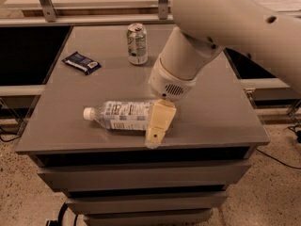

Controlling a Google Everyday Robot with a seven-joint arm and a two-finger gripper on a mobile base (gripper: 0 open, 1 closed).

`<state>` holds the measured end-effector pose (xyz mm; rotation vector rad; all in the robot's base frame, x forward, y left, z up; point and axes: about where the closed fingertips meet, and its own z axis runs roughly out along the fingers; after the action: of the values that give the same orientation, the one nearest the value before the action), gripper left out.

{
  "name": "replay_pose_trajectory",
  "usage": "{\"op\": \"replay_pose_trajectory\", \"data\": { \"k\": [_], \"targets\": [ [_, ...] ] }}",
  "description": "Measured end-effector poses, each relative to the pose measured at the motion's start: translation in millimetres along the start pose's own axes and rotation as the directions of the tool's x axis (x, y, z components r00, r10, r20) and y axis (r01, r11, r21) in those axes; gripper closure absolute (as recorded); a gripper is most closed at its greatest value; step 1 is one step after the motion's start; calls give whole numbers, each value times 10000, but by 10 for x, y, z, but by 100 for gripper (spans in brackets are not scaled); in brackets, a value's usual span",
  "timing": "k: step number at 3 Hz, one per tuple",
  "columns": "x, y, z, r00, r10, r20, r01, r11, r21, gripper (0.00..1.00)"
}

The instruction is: Move blue plastic bottle near rxbar blueberry

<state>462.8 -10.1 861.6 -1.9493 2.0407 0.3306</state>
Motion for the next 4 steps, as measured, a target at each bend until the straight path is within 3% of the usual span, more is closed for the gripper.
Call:
{"op": "replay_pose_trajectory", "data": {
  "k": [2, 4],
  "targets": [
    [-279, 114, 465, 9973, -736, -3, 734, 9943, -777, 41],
    [-533, -106, 529, 9962, -871, -20, 865, 9915, -971, 88]
  ]
}}
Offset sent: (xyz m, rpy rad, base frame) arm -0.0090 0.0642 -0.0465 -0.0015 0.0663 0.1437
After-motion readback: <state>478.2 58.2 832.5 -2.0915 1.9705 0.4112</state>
